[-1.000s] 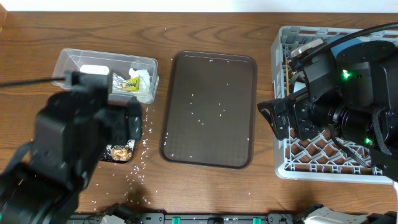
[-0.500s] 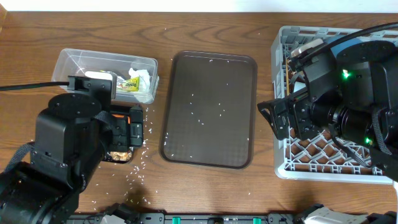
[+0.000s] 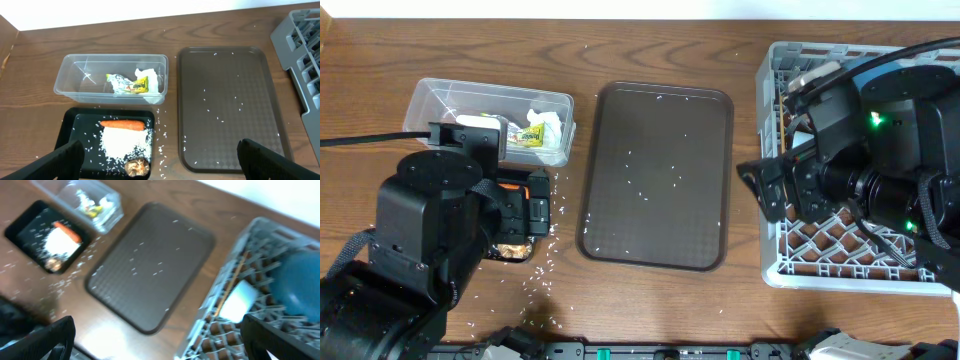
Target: Sort waste into correct bins and load items into the dishwasher rack
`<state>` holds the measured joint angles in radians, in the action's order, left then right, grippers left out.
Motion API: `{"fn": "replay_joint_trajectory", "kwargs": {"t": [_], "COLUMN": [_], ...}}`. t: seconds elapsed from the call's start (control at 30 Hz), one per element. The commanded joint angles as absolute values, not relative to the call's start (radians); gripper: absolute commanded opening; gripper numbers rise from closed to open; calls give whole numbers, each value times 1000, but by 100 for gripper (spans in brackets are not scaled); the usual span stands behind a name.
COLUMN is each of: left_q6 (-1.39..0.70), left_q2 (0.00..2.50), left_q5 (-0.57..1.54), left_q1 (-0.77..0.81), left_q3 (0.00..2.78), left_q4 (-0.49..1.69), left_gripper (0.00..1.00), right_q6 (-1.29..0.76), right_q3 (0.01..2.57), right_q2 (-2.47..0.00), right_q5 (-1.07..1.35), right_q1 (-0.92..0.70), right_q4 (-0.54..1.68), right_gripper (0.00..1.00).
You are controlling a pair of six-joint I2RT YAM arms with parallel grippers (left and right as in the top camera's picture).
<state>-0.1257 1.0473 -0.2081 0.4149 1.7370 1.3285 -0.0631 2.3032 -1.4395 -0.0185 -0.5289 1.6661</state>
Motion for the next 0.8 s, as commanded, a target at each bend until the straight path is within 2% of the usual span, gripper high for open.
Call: {"fn": "replay_joint_trajectory", "kwargs": {"t": [0.0, 0.1, 0.23, 0.43, 0.77], "left_q6": [-116, -116, -116, -116, -116], "left_q2": [1045, 1045, 1045, 1045, 1045], "left_q5": [-198, -198, -198, -198, -198], "left_q1": [410, 410, 410, 410, 410], "left_q3": [1745, 1745, 1745, 1745, 1745], "left_q4": [1332, 1332, 1332, 1332, 1332], "left_gripper": [98, 98, 98, 98, 98], "right_q6": [-9, 91, 202, 266, 266], "right_q3": [2302, 2292, 2194, 1877, 1341], "right_q2": [-1431, -1421, -1367, -1246, -944], "right_q5": [-144, -161, -104, 10, 72], "right_q1": [-547, -537, -506, -415, -287], "right_q4": [1646, 1559, 1303, 913, 839], "right_gripper": [99, 99, 99, 99, 99]}}
